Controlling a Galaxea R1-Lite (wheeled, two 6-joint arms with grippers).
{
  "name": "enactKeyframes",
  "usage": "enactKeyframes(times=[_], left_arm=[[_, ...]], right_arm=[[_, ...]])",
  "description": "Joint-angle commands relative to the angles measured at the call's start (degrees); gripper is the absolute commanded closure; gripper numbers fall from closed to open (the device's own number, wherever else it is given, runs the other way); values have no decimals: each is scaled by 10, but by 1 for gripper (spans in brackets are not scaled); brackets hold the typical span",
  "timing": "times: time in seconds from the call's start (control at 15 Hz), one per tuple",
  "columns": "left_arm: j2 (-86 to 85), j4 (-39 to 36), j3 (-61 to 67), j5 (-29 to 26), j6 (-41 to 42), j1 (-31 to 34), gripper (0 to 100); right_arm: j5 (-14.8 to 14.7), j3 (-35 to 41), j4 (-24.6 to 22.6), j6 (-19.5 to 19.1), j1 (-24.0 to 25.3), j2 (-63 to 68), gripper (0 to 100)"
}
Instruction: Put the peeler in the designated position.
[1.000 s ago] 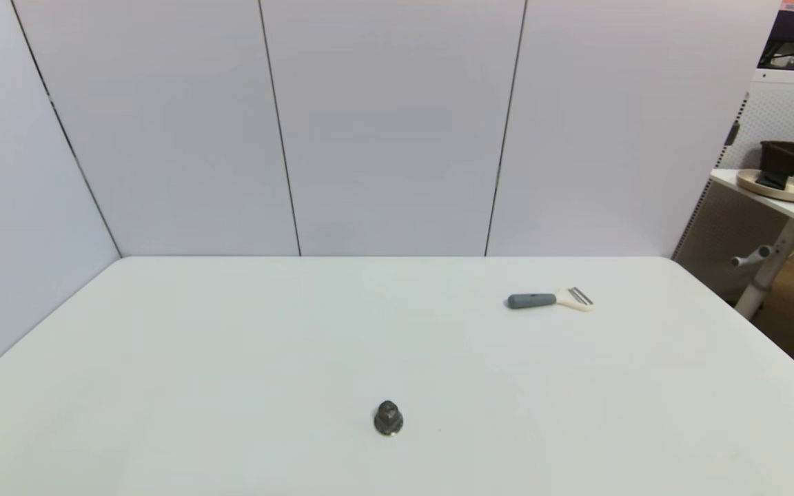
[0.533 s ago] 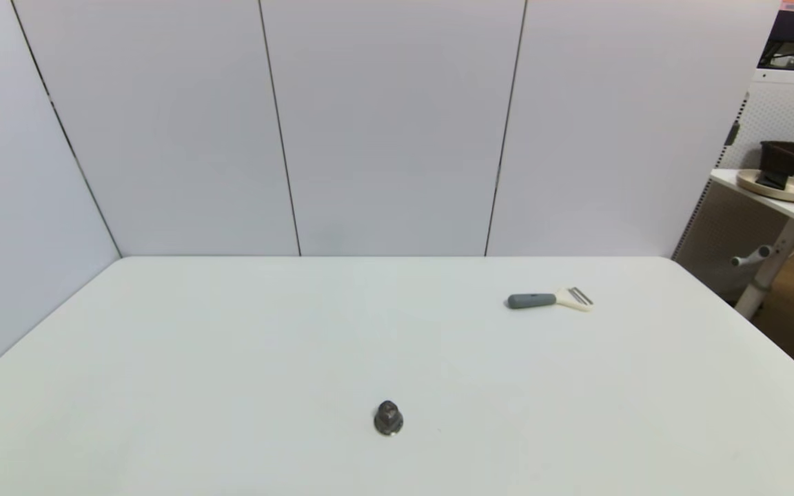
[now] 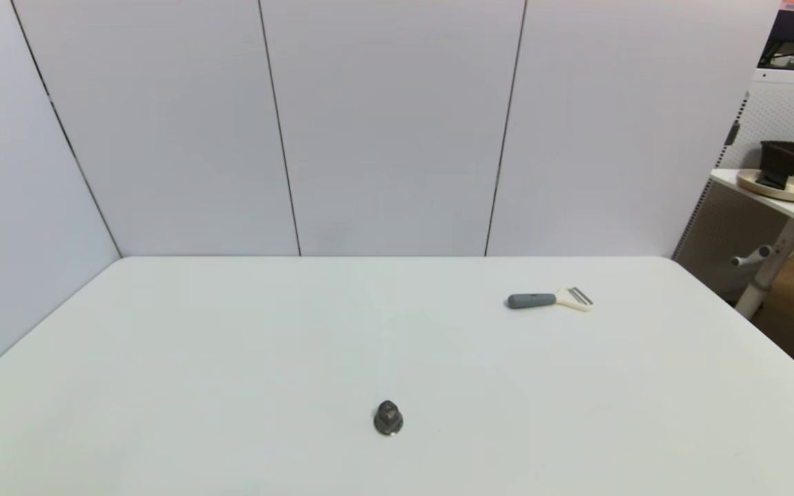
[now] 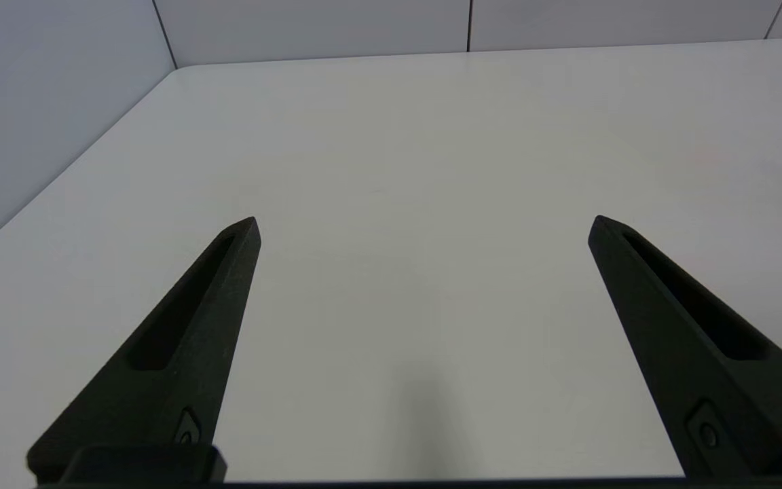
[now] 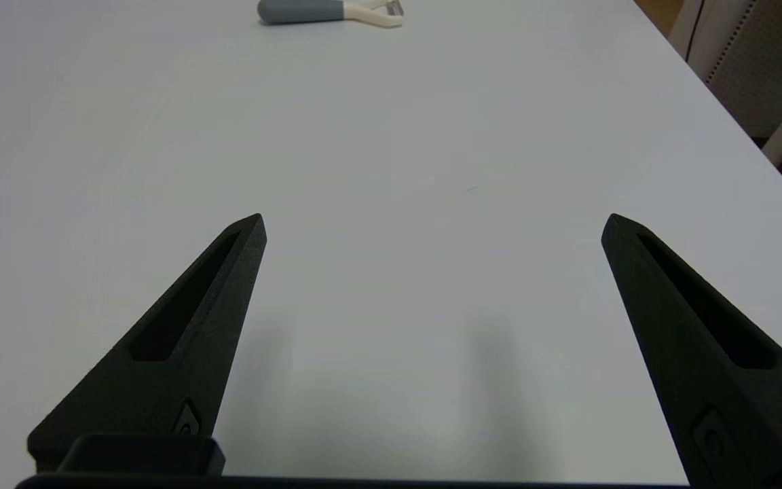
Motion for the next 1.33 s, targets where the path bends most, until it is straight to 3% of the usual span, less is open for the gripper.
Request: enactKeyframes(times=[0.07,0.33,0.67,0.87,1.0,1.13,1.2,1.33], left_arm=[[1,0,0,0,0,0,0],[1,0,0,0,0,0,0],[1,0,0,0,0,0,0],[1,0,0,0,0,0,0],[1,0,0,0,0,0,0],[1,0,0,0,0,0,0],[1,0,0,0,0,0,0],[1,0,0,0,0,0,0]], right_arm=[[7,-229,148,0,3,209,0],[50,-418,161,-23,7,485,0],[59,-603,162,-91,25,771,0],[104,-698,161,-143,25,883,0],[156,-740,160,-193,20,941,0],[245,-770,160,-242,11,984,0],[276,-785,160,-264,10,1003,0],[314,-819,161,-314,10,1046,0]])
